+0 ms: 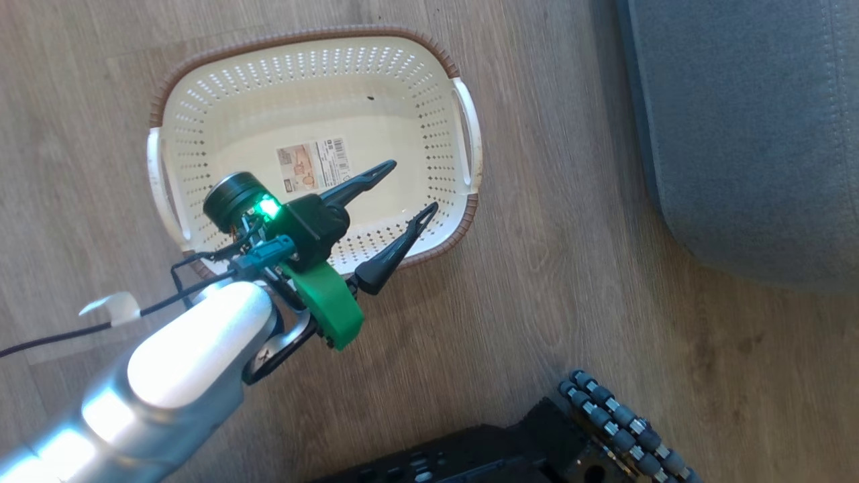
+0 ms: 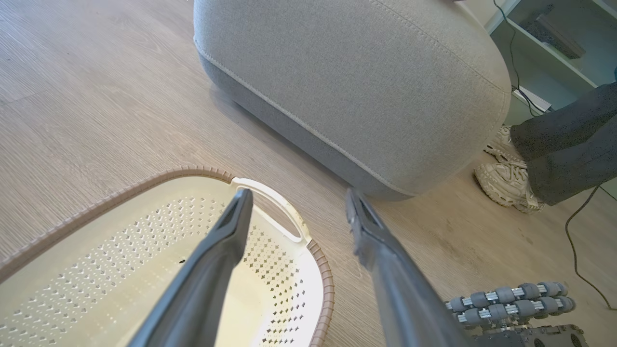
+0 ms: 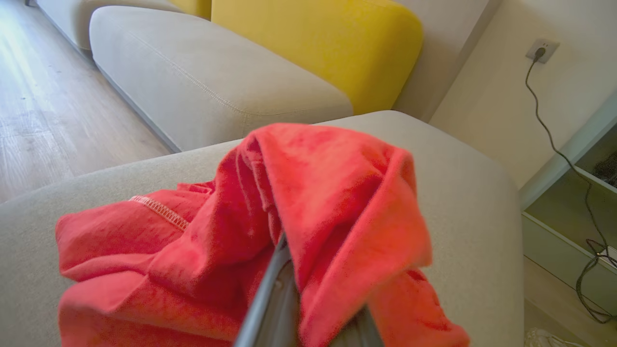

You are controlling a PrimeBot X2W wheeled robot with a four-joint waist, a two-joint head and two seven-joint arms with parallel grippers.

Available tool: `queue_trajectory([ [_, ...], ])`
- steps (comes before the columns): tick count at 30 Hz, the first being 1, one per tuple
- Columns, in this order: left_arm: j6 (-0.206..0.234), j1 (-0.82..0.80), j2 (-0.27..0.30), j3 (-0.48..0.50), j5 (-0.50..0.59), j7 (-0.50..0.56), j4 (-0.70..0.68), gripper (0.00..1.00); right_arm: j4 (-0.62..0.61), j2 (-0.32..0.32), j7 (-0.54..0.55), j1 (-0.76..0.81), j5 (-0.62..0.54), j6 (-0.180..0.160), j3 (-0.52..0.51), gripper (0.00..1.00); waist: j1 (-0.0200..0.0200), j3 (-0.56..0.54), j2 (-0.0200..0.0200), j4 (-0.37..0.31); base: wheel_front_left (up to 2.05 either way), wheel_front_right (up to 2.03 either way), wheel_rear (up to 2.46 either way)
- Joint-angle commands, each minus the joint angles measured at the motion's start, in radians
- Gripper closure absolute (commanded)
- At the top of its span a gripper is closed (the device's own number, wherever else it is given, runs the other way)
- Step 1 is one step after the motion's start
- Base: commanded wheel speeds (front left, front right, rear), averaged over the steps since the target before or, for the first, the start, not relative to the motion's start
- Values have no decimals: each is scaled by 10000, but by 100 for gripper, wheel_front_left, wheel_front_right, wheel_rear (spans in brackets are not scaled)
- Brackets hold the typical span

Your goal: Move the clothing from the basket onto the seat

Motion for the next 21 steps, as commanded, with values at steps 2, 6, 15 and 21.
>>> queue_trajectory([
  [2,19,40,-57,307,-44,-140,-161,0,66,-184,-113,495,320,69,430,0,-1,-146,0,112,0,0,0],
  [6,-4,55,-291,399,-87,-179,4,0,397,-370,-412,990,904,69,1635,0,-1,-414,0,200,0,0,0],
  [15,-76,397,-736,778,-84,-208,314,0,-127,-523,-1268,2875,2298,69,3409,0,-1,-1266,0,348,0,0,0],
  [21,-122,886,-1043,1324,49,-210,428,0,-1182,-209,-1477,4455,2624,69,3828,0,-1,-1995,0,514,0,0,0],
])
